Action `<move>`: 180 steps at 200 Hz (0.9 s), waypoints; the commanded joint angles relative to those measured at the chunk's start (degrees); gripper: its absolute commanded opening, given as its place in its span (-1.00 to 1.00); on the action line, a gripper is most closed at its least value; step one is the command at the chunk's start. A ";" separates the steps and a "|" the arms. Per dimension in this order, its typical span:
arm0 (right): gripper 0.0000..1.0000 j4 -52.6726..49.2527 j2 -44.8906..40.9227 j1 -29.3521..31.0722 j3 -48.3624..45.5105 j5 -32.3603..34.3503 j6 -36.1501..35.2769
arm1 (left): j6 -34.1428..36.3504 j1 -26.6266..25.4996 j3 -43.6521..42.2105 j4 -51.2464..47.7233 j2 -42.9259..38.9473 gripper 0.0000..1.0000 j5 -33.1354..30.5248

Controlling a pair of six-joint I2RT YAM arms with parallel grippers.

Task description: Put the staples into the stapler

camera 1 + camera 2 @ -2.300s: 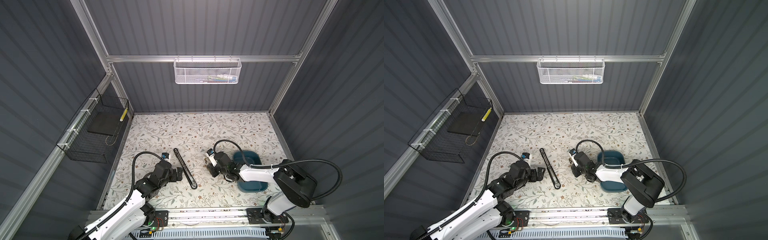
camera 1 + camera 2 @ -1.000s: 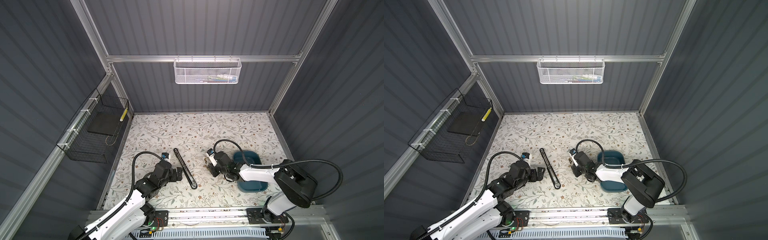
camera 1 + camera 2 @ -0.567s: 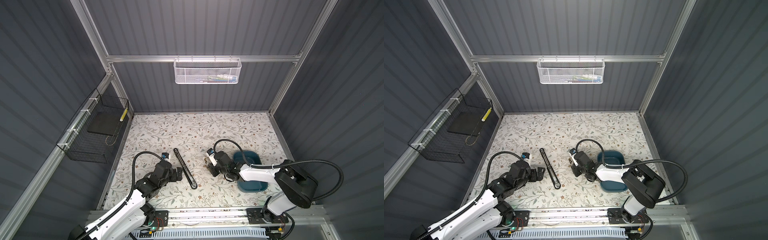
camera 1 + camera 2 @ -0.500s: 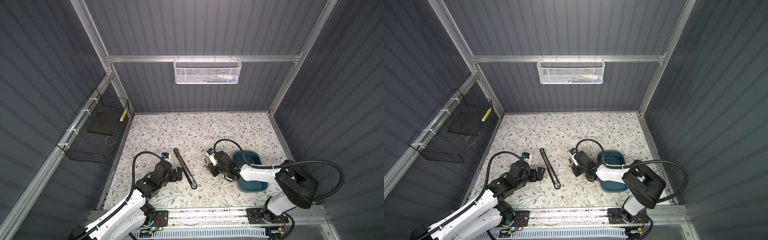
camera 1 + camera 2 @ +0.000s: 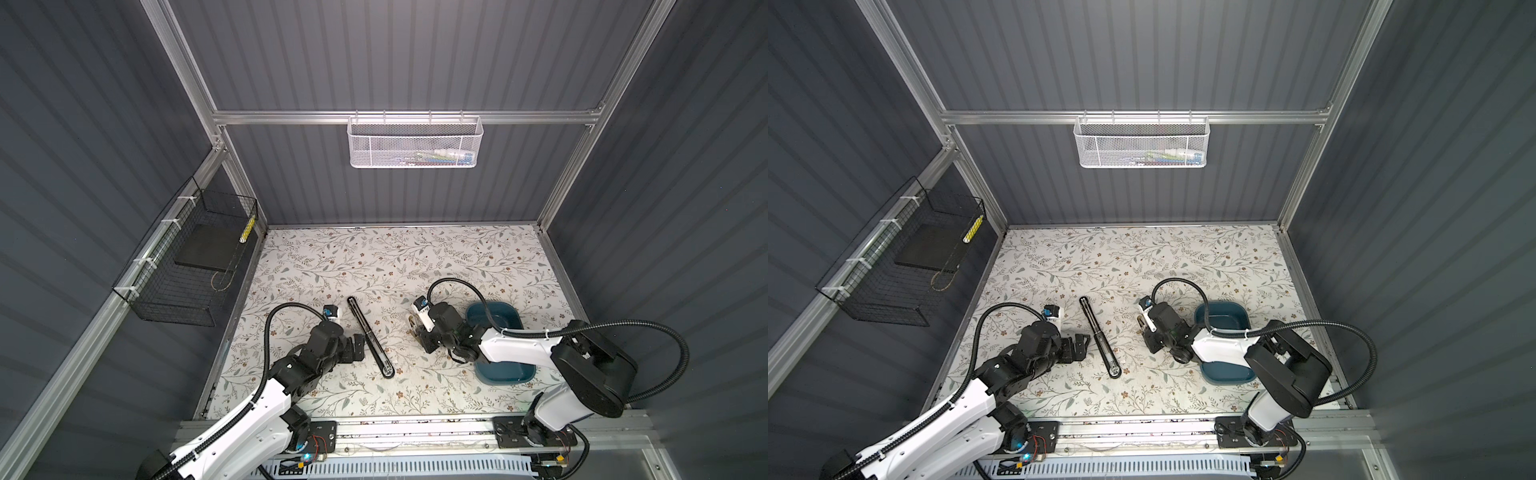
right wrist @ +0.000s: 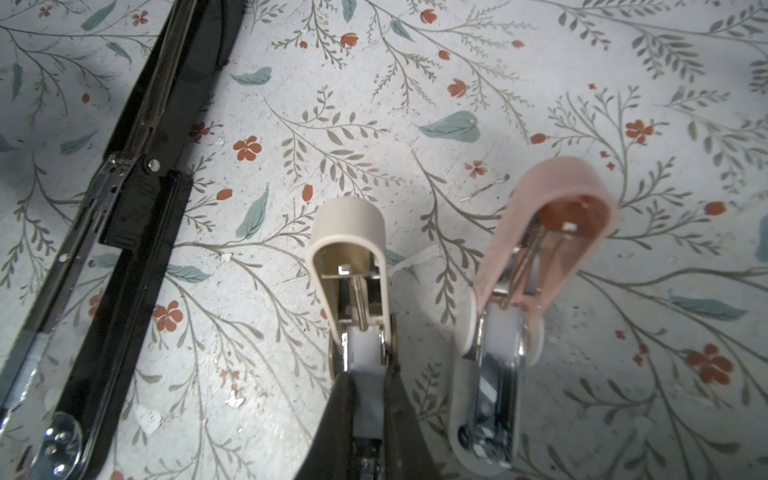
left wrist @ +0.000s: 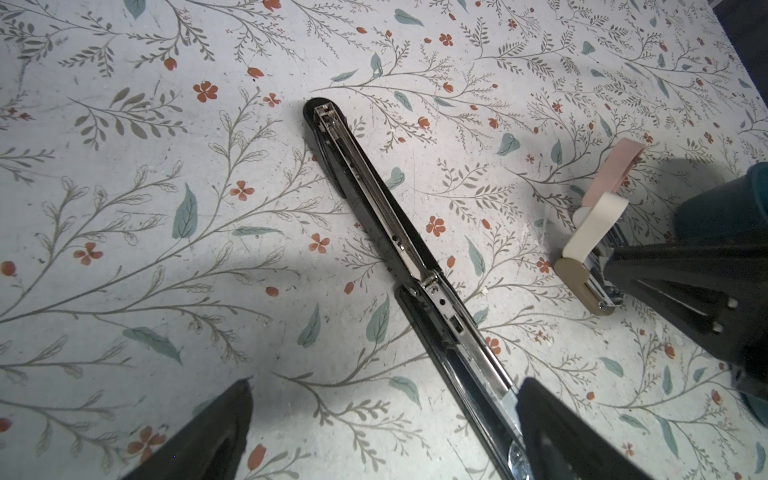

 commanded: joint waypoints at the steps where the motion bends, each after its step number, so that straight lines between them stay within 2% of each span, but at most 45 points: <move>1: -0.77 -0.46 0.02 0.28 0.68 -0.08 -0.09 | 0.14 -0.21 0.34 0.65 0.34 0.99 -0.51; 180: -0.78 -0.10 1.53 0.29 0.87 -0.65 0.50 | 0.13 -0.21 0.29 0.63 0.24 0.99 -0.46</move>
